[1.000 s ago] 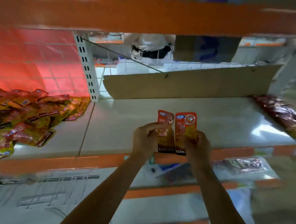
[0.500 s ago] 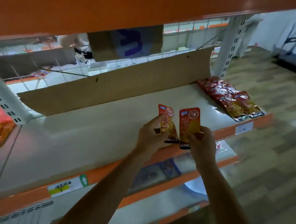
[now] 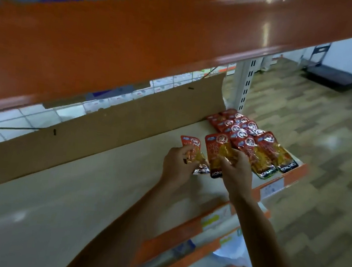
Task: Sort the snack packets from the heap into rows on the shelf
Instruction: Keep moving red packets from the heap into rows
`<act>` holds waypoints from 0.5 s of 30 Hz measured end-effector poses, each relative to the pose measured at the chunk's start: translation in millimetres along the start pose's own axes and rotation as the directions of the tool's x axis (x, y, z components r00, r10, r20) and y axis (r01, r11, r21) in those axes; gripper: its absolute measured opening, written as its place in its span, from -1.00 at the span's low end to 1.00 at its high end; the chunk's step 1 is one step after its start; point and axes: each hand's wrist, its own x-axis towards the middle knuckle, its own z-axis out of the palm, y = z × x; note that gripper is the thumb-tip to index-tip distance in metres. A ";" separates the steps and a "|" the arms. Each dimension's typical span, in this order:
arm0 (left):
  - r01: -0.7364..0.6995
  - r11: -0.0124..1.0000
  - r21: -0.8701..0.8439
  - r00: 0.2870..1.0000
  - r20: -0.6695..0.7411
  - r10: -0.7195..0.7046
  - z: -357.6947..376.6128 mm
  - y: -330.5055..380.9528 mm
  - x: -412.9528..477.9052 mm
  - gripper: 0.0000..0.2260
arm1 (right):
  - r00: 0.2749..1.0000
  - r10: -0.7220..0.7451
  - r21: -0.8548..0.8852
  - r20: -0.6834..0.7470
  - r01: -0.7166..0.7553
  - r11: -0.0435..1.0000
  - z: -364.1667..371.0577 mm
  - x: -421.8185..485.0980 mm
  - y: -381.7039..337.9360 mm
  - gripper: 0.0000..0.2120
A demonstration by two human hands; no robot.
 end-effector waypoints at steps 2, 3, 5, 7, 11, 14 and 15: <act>-0.023 0.991 0.129 1.000 0.019 0.020 10.5 1.3 13.8 -0.53 | 1.000 -0.008 0.061 0.002 0.008 0.998 -2.1 18.6 -1.7 -0.64; -0.026 0.979 0.201 1.000 0.019 0.023 16.5 2.3 20.0 -0.54 | 1.000 -0.005 0.088 0.012 0.004 0.996 -3.9 28.8 -3.0 -0.65; 0.005 0.958 0.288 1.000 -0.003 -0.004 28.6 5.6 29.7 -0.56 | 0.999 -0.010 0.126 0.051 0.004 0.992 -8.6 48.4 -5.7 -0.69; 0.051 0.941 0.335 0.999 -0.032 -0.043 40.4 10.1 39.9 -0.58 | 0.995 -0.025 0.143 0.100 0.011 0.990 -14.7 68.2 -6.9 -0.73; 0.099 0.886 0.454 0.993 -0.106 -0.057 59.2 18.9 64.3 -0.66 | 0.988 -0.056 0.112 0.146 0.040 0.993 -27.4 106.2 -6.8 -0.69; 0.135 0.845 0.518 0.989 -0.128 -0.079 69.3 23.4 79.5 -0.66 | 0.979 -0.074 0.123 0.189 0.051 0.991 -32.9 128.2 -5.5 -0.75; 0.149 0.836 0.528 0.987 -0.137 -0.089 72.0 24.4 83.3 -0.66 | 0.977 -0.073 0.121 0.203 0.049 0.991 -34.0 134.1 -5.1 -0.76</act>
